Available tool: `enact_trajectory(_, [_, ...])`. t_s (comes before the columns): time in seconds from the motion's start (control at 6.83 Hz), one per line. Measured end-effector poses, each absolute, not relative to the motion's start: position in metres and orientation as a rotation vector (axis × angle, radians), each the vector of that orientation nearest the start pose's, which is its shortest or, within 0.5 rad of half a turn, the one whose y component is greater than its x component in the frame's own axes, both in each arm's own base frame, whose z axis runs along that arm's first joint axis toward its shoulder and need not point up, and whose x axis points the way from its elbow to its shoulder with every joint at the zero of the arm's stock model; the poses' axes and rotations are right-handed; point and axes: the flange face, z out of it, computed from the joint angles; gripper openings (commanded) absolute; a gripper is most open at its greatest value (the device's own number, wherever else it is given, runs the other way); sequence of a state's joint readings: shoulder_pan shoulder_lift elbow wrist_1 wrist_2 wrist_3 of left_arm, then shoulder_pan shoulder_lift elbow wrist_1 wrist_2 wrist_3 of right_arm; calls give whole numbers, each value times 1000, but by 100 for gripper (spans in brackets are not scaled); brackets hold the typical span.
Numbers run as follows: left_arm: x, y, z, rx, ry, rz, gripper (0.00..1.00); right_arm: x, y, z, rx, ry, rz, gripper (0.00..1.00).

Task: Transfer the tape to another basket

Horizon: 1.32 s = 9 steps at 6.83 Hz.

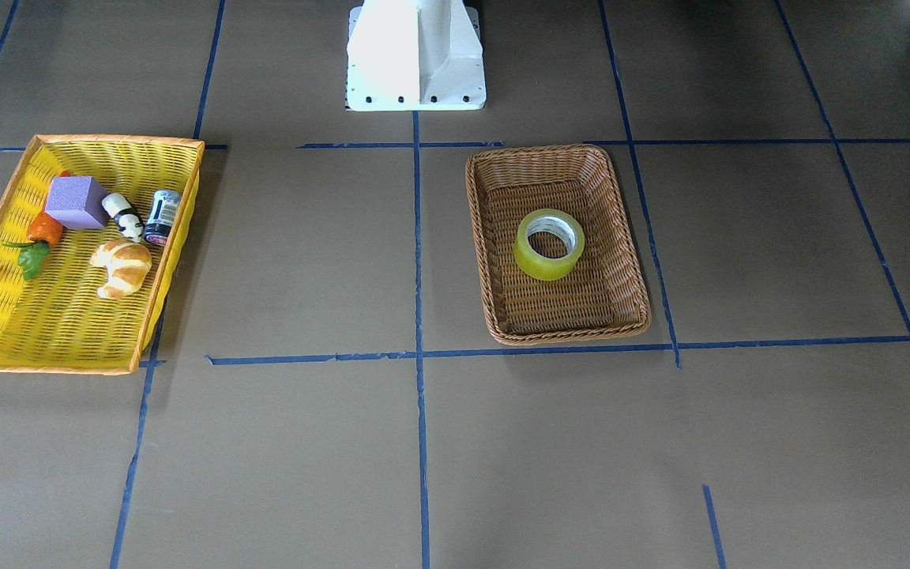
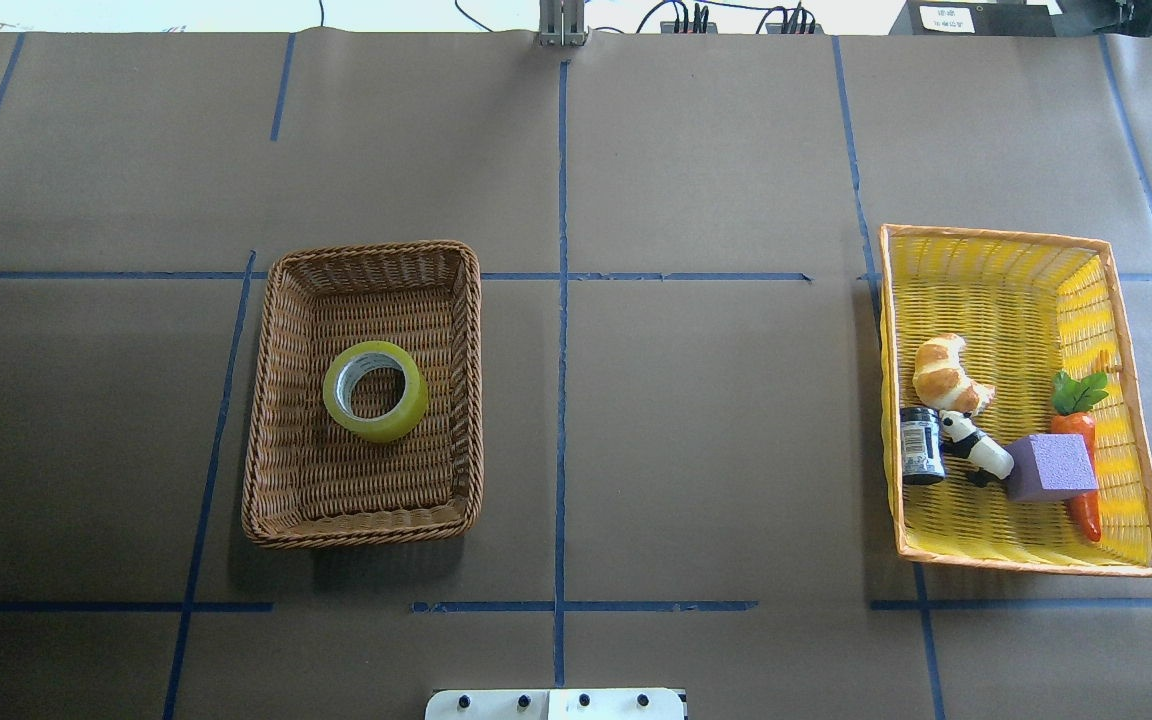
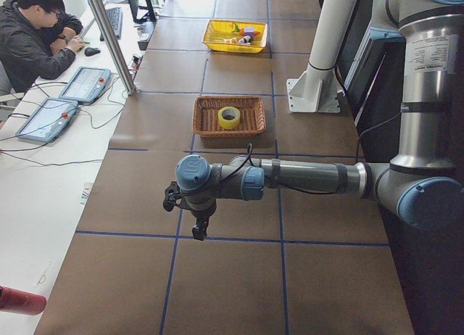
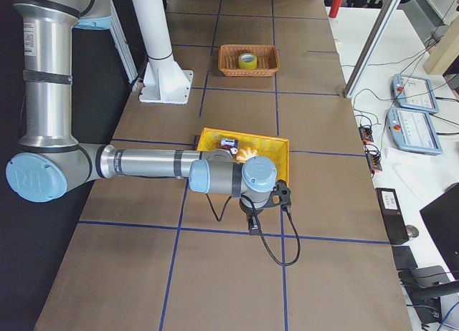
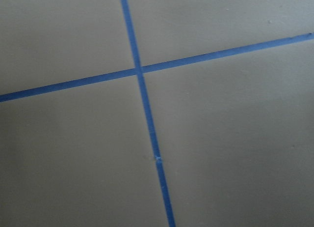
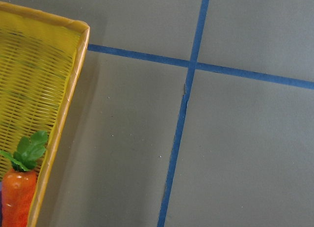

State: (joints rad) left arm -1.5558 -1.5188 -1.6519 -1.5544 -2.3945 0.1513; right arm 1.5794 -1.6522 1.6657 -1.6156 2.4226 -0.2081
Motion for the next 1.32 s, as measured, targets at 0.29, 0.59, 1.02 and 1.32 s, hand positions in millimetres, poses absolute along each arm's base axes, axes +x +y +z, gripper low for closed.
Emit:
enact_trajectory(0.29, [-61,-459,657,46,821,137,100,64,-449,655,50,-852,-159,100])
enact_trajectory(0.59, [-62,-455,660,41,821,131,100,70,-443,664,37,-854,-136,100])
enact_trajectory(1.02, [-63,-456,658,45,819,132,100,80,-440,677,22,-855,-102,100])
enact_trajectory(1.32, [-63,-456,657,47,820,132,100,84,-449,666,34,-851,-73,100])
